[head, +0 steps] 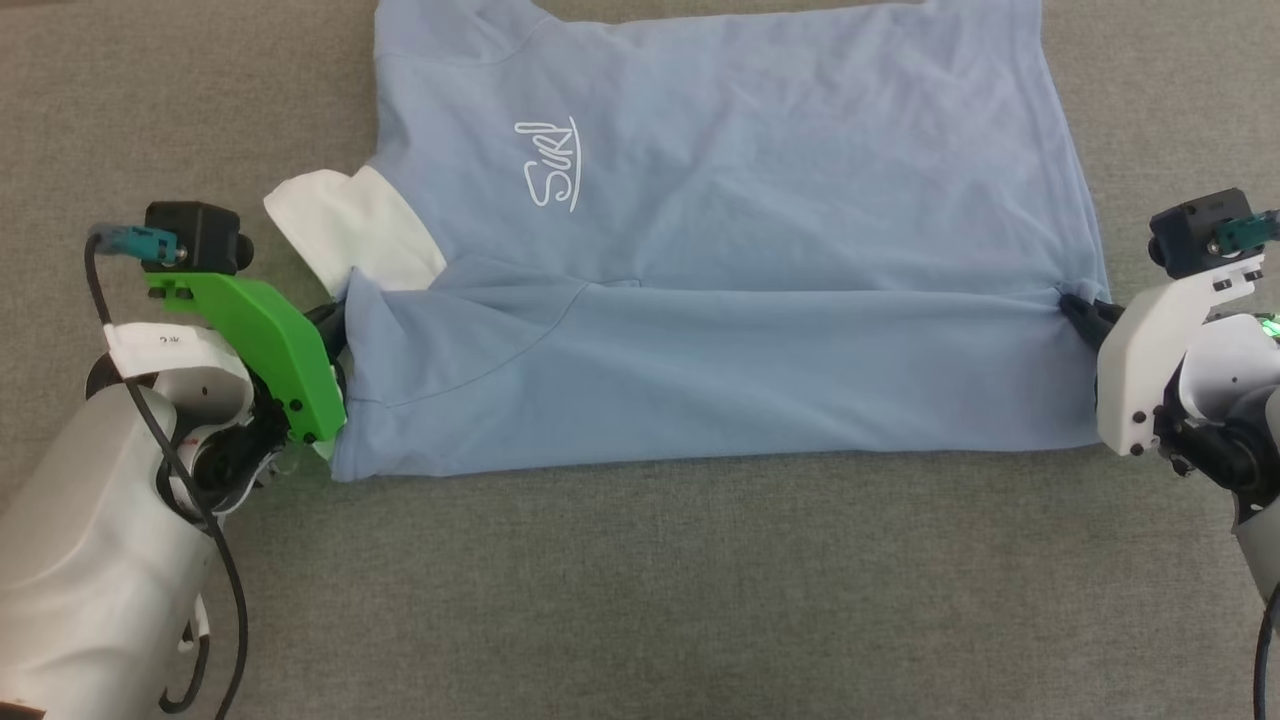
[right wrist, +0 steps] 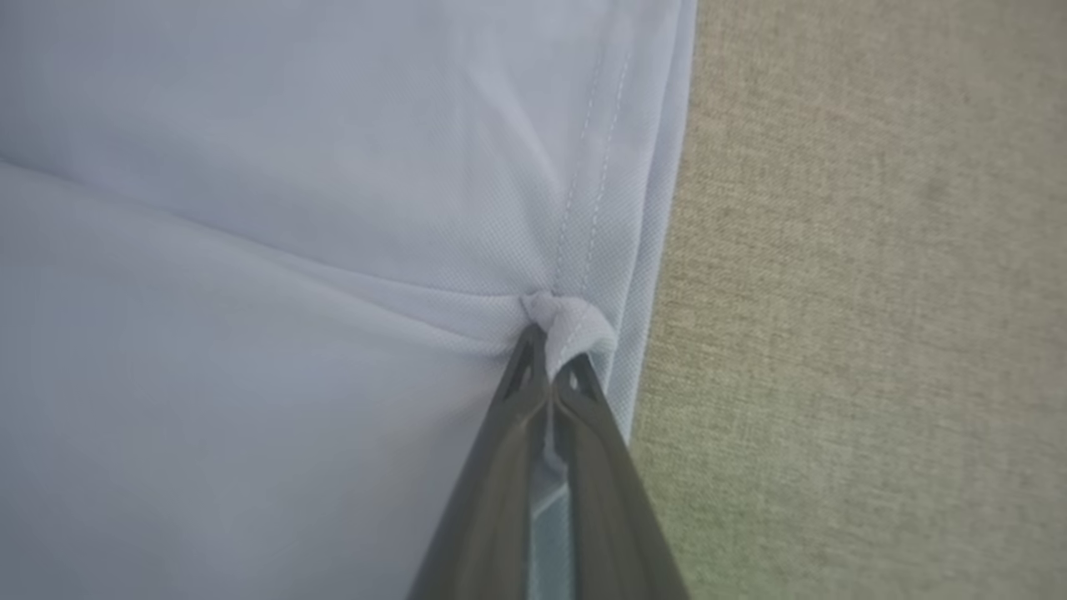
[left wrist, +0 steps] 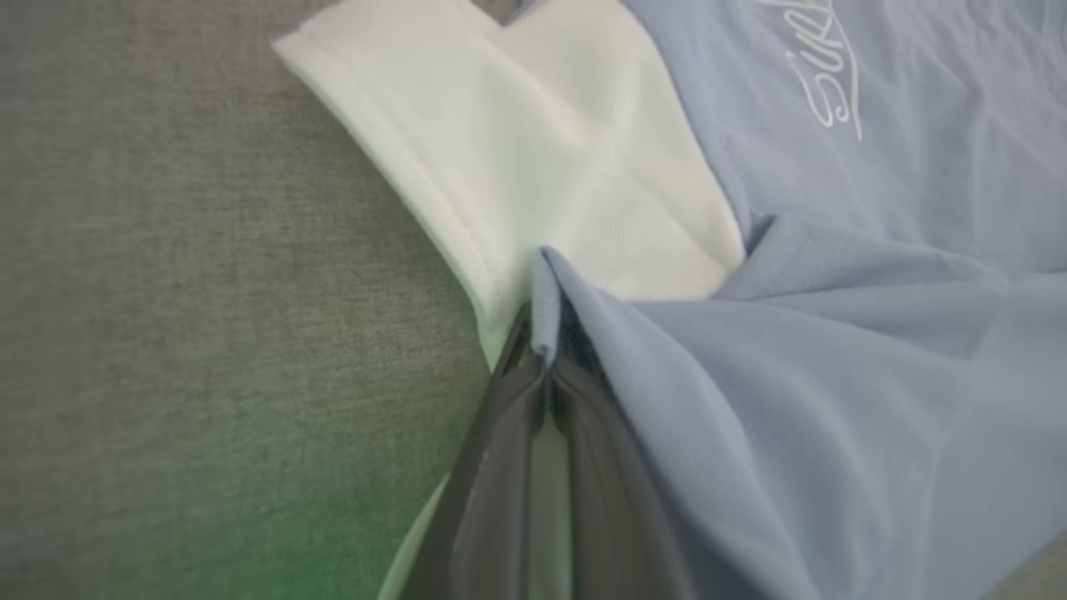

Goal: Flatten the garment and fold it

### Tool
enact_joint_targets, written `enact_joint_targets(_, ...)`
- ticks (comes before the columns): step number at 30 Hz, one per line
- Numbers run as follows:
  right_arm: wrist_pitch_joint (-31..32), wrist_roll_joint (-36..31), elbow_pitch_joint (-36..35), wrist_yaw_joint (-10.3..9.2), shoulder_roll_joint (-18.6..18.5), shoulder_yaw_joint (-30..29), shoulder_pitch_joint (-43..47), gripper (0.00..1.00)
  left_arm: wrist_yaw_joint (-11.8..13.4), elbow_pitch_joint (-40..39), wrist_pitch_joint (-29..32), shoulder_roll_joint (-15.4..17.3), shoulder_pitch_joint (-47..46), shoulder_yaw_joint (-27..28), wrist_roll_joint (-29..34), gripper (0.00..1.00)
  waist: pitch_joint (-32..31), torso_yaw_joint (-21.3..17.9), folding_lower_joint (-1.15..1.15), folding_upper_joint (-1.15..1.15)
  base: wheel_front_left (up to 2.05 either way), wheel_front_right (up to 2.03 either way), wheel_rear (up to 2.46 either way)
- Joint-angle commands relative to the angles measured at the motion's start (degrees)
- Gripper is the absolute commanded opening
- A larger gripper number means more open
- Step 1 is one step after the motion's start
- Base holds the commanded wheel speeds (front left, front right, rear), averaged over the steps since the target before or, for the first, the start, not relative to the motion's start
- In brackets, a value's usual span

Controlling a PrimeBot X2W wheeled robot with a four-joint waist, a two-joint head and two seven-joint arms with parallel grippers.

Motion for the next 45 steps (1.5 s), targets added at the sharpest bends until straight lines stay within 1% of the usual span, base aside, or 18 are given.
enact_joint_targets(1,0.6,0.1,1.0,-0.13,0.4,-0.1,1.5,0.27,1.6,1.6,-0.4,-0.2,2.9,-0.8,0.7,1.0,-0.6,0.0,0.0,0.0,0.0,0.0,0.0)
enact_joint_targets(2,0.2,0.1,0.5,-0.13,0.5,-0.5,2.0,0.73,2.1,1.1,-2.3,-0.1,3.0,-0.4,1.5,1.0,-1.1,0.0,0.0,0.0,0.0,0.0,0.0)
enact_joint_targets(3,-0.3,0.0,0.0,-0.13,0.6,-0.9,2.5,1.0,2.6,0.7,-3.9,0.1,3.3,0.0,2.2,1.0,-1.5,0.0,0.0,0.0,0.0,0.0,0.0)
enact_joint_targets(6,-3.9,-0.8,-2.0,-0.13,1.0,-3.0,4.7,1.0,4.3,-1.1,-11.6,0.6,4.5,1.1,5.5,1.0,-3.3,0.1,0.0,0.0,0.0,0.0,0.0)
enact_joint_targets(10,-9.6,-2.9,-4.9,-0.13,1.9,-5.8,8.8,1.0,6.6,-3.6,-20.2,0.4,7.9,2.5,8.2,1.0,-6.1,0.4,0.0,0.0,0.0,0.0,0.0)
enact_joint_targets(12,-12.9,-4.0,-6.5,-0.13,2.9,-7.6,11.0,1.0,8.1,-5.5,-24.7,0.1,10.0,3.2,9.4,1.0,-7.5,0.5,0.0,0.0,0.0,0.0,0.0)
enact_joint_targets(16,-20.6,-7.1,-10.3,-0.13,6.3,-11.8,15.7,1.0,11.0,-10.2,-33.6,-1.5,15.1,4.9,11.1,1.0,-10.1,0.6,0.0,0.0,0.0,0.0,0.0)
enact_joint_targets(18,-24.6,-8.5,-12.2,-0.13,8.7,-13.8,18.2,1.0,12.1,-13.0,-35.9,-2.3,18.0,5.3,11.6,1.0,-11.0,0.7,0.0,0.0,0.0,0.0,0.0)
enact_joint_targets(20,-28.3,-10.0,-14.1,-0.13,11.2,-15.7,20.9,1.0,12.4,-15.4,-37.1,-3.0,20.8,5.3,12.5,1.0,-11.9,0.8,0.0,0.0,0.0,0.0,0.0)
enact_joint_targets(25,-36.3,-13.6,-18.2,-0.13,17.1,-19.9,26.2,1.0,14.3,-20.9,-38.1,-4.8,27.1,4.4,15.6,1.0,-13.3,0.7,0.0,0.0,0.0,0.0,0.0)
enact_joint_targets(29,-39.4,-15.9,-20.1,-0.13,19.9,-20.8,28.7,1.0,14.7,-19.8,-38.1,-5.3,29.5,3.4,16.0,1.0,-13.6,0.2,0.0,0.0,0.0,0.0,0.0)
enact_joint_targets(31,-40.4,-16.7,-20.8,-0.13,20.7,-20.6,29.3,1.0,15.3,-18.0,-37.2,-5.6,29.6,3.2,15.9,1.0,-13.8,-0.1,0.0,0.0,0.0,0.0,0.0)
enact_joint_targets(35,-40.5,-17.2,-21.4,-0.13,21.7,-19.7,29.7,1.0,17.8,-15.2,-34.5,-6.8,28.7,3.6,14.9,1.0,-13.9,-1.1,0.0,0.0,0.0,0.0,0.0)
enact_joint_targets(40,-40.5,-17.3,-21.4,-0.13,22.1,-18.8,29.3,1.0,18.9,-11.8,-28.6,-8.0,26.8,3.5,12.1,1.0,-13.7,-2.5,0.0,0.0,0.0,0.0,0.0)
enact_joint_targets(43,-40.6,-17.3,-21.3,-0.13,22.2,-18.3,29.1,1.0,20.7,-9.6,-25.2,-8.6,25.6,3.9,10.7,1.0,-13.4,-3.4,0.0,0.0,0.0,0.0,0.0)
enact_joint_targets(45,-40.6,-17.2,-21.1,-0.13,22.3,-17.9,29.0,1.0,22.4,-8.0,-22.9,-8.8,25.1,4.3,9.9,1.0,-13.1,-3.9,0.0,0.0,0.0,0.0,0.0)
